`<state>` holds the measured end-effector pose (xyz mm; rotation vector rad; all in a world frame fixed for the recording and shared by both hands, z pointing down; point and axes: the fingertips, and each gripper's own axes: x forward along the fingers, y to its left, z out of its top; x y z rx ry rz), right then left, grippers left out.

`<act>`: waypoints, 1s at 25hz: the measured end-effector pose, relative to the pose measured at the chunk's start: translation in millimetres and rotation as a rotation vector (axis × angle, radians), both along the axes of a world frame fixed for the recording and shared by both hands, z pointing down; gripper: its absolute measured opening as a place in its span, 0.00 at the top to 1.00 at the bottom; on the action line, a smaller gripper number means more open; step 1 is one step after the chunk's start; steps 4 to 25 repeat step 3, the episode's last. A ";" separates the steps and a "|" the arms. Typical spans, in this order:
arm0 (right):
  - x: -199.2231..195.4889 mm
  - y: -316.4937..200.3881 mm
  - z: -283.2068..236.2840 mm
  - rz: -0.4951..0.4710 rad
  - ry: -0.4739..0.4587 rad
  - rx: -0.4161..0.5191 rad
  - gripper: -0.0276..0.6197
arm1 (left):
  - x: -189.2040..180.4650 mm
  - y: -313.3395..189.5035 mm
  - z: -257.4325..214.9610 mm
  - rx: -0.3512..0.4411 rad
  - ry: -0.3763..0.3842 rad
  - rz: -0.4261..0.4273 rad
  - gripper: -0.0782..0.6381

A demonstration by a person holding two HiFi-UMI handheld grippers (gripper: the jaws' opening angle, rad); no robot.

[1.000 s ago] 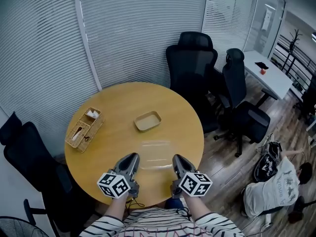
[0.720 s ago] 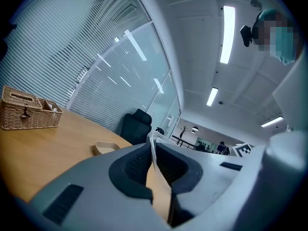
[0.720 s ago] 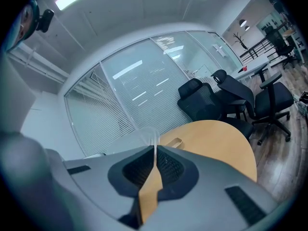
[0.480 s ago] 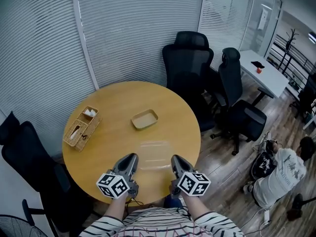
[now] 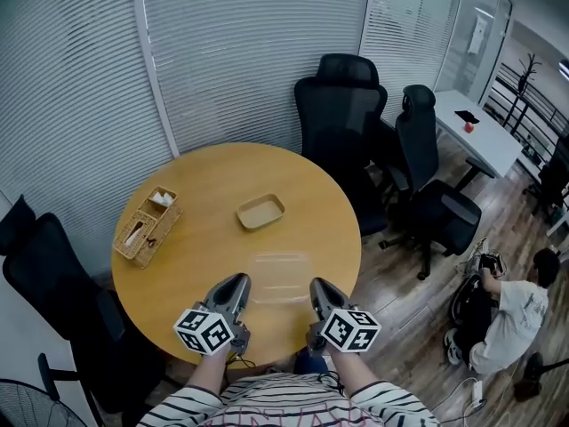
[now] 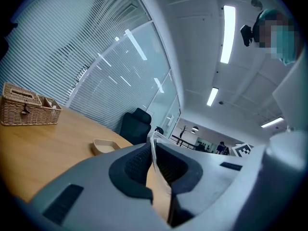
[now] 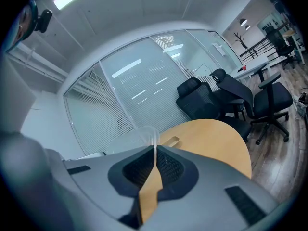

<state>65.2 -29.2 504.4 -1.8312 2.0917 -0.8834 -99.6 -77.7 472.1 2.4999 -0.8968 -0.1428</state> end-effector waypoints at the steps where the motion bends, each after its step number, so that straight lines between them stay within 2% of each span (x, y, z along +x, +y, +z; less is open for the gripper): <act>1: 1.1 -0.4 -0.2 0.000 0.000 -0.001 0.90 | 1.1 -0.4 -0.2 0.000 -0.001 0.001 0.82; 25: 3.2 -1.4 -0.7 0.000 0.001 -0.002 0.90 | 3.3 -1.3 -0.6 0.000 -0.003 0.002 0.82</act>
